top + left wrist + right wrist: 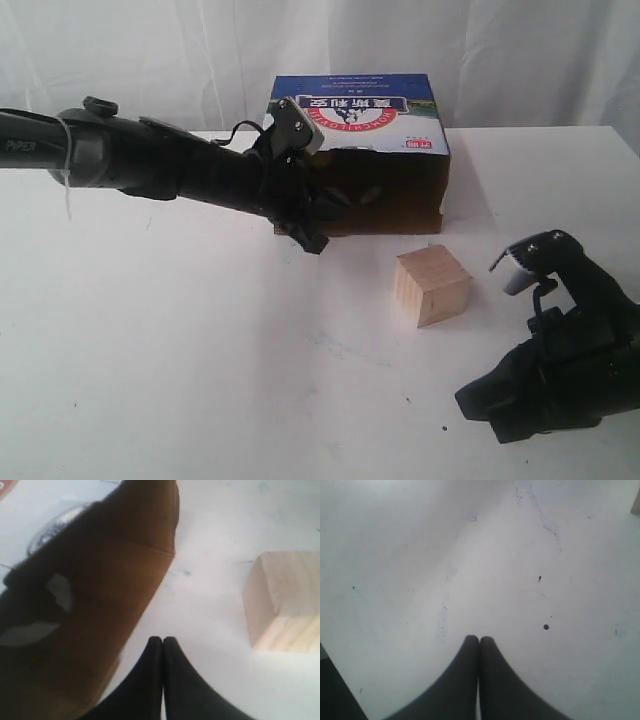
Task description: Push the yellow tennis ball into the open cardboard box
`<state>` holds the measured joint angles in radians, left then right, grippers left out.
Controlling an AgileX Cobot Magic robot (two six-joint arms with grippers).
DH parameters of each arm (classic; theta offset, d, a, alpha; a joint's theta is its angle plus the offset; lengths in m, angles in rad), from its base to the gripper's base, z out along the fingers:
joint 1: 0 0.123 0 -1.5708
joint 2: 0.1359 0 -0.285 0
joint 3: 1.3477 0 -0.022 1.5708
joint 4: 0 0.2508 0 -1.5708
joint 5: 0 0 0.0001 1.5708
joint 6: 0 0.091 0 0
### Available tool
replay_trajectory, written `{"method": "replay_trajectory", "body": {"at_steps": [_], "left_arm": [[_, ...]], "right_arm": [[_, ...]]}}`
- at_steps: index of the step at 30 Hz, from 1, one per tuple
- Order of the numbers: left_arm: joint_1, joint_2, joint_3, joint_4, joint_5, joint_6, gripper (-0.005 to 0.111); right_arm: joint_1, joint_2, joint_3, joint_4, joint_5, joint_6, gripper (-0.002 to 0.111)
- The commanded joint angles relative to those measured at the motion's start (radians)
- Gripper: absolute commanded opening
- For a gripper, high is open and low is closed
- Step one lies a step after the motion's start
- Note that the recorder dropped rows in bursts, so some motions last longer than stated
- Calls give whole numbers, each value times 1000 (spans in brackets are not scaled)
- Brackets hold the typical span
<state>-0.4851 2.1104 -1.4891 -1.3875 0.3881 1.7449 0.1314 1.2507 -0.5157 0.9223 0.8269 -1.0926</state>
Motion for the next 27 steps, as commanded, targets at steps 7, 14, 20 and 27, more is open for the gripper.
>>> {"method": "replay_trajectory", "body": {"at_steps": [7,14,20,27], "left_arm": [[3,-148,270,-7,-36,4,0],[7,-369,462,-9,-181,-83,0],[7,-632,633,-9,-332,-191,0],[16,-844,737,-12,-713,-179,0]], "right_arm": [[1,-4,6,1,-76,28,0],[1,-4,6,-121,-200,200,0],[-2,-4,-23,-275,-278,369,0],[-4,-19,-103,-531,-322,503,0]]}}
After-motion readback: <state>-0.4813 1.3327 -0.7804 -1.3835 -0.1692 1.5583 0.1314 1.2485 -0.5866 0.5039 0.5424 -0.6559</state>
